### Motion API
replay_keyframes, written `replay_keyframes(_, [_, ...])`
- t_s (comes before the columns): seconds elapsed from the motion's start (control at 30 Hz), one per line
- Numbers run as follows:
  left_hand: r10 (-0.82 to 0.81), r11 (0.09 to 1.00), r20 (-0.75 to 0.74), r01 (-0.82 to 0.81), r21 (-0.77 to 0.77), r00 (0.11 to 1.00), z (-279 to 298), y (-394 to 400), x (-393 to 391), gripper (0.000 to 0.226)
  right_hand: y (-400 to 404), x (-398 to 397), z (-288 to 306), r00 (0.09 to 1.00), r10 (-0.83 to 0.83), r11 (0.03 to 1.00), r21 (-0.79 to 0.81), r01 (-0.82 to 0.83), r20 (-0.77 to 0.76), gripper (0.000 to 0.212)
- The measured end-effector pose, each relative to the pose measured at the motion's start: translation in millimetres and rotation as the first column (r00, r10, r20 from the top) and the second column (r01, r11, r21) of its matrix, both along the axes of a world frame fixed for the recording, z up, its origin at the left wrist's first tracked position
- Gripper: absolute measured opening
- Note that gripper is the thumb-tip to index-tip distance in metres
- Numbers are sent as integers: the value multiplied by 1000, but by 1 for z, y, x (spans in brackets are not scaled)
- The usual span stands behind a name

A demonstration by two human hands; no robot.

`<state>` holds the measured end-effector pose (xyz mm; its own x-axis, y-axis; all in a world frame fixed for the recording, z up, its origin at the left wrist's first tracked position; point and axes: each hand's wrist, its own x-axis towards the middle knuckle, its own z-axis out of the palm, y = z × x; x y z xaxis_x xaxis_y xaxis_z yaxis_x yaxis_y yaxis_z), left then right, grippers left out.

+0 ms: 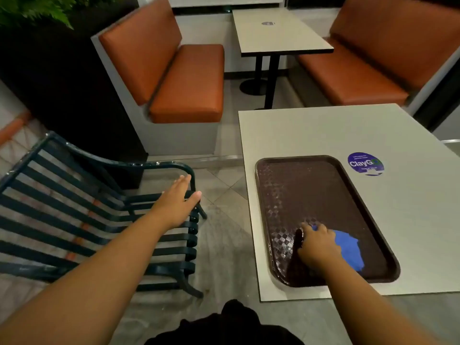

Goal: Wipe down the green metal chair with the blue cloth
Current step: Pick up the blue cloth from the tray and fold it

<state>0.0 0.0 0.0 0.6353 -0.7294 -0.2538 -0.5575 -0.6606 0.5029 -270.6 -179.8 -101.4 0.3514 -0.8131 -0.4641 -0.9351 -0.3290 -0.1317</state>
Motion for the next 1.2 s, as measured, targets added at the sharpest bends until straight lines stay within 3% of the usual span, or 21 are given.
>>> replay_keyframes(0.17, [-15, 998, -38, 17, 55, 999, -8, 4, 2, 63, -1, -9, -5, 987, -157, 981, -116, 155, -16, 63])
replay_keyframes(0.3, [-25, 998, -42, 27, 64, 999, -7, 6, 1, 63, -13, -13, -8, 1000, -31, 977, -211, 30, 1, 37])
replay_keyframes(0.4, [-37, 998, -34, 38, 48, 999, -6, 6, -2, 63, -19, -11, 8, 959, -47, 985, -147, 91, 280, 25])
replay_keyframes(0.47, [-50, 998, -48, 52, 25, 998, -3, 6, -3, 63, -16, -1, 28, 862, -122, 991, 7, 136, 493, 23])
replay_keyframes(0.53, [-56, 998, -130, 55, -12, 990, 0, 5, -4, 61, -9, 16, 49, 656, -300, 949, 288, 130, 693, 24])
replay_keyframes(0.6, [-69, 997, -244, 56, -60, 967, 3, 3, -5, 57, -2, 35, 62, 402, -571, 783, 623, 3, 716, 25])
replay_keyframes(0.67, [-108, 991, -344, 75, -110, 933, 6, 2, -7, 56, 4, 52, 69, 307, -733, 591, 792, -155, 607, 21])
replay_keyframes(0.73, [-160, 982, -450, 94, -165, 878, 8, 1, -9, 61, 11, 68, 74, 304, -799, 443, 849, -288, 519, 24])
replay_keyframes(0.8, [-196, 972, -566, 82, -221, 801, 10, 2, -11, 67, 19, 83, 77, 313, -842, 288, 857, -427, 439, 44])
replay_keyframes(0.87, [-178, 972, -652, 27, -234, 737, 10, 6, -11, 69, 31, 97, 82, 359, -844, 184, 845, -503, 398, 49])
replay_keyframes(1.03, [-57, 979, -673, -91, -183, 738, 7, 28, -4, 58, 55, 130, 86, 438, -860, -51, 810, -584, 262, 51])
replay_keyframes(1.1, [34, 958, -695, -222, -183, 718, 4, 40, 0, 41, 63, 140, 87, 444, -860, -83, 790, -608, 252, 47])
replay_keyframes(1.2, [127, 859, -812, -472, -197, 570, 3, 60, 3, 31, 76, 153, 85, 437, -812, 23, 770, -638, 386, 52])
